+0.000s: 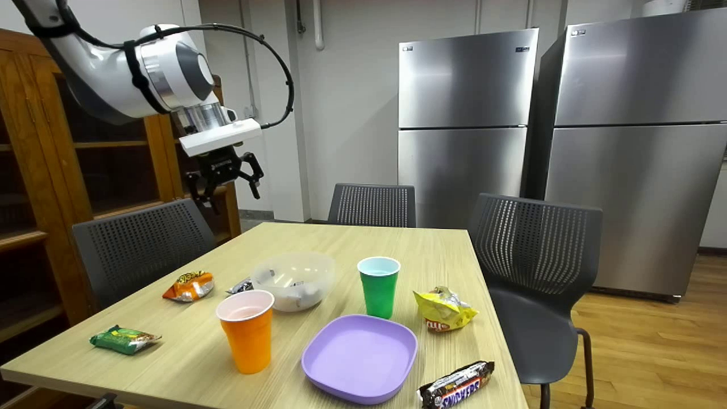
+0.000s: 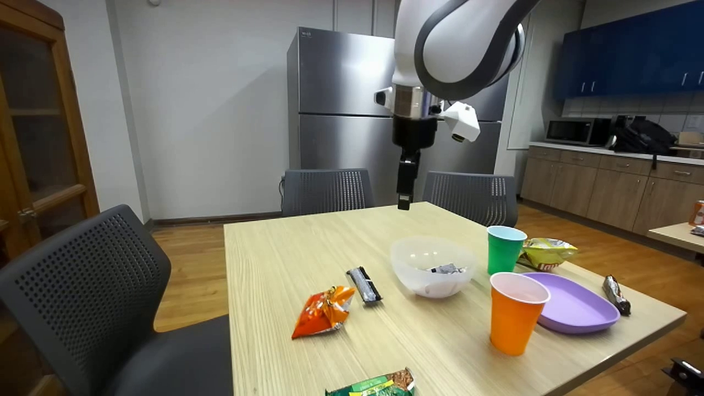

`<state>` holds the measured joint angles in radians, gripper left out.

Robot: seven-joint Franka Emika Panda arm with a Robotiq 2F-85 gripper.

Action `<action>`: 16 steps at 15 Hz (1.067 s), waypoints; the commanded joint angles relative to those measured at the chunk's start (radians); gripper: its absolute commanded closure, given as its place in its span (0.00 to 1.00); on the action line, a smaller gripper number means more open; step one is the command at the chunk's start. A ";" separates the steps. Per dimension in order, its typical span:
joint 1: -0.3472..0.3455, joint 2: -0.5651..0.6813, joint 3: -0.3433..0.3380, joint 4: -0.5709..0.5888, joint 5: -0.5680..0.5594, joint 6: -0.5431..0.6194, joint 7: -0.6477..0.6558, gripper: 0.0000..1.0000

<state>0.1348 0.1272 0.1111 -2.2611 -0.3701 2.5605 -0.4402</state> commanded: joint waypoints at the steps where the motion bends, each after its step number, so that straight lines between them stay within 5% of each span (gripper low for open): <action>1: 0.028 -0.017 0.030 -0.023 -0.030 -0.004 0.040 0.00; 10: 0.093 0.034 0.053 -0.026 -0.075 -0.003 0.154 0.00; 16: 0.082 0.040 0.061 -0.026 -0.048 -0.002 0.120 0.00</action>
<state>0.2252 0.1679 0.1639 -2.2883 -0.4180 2.5604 -0.3196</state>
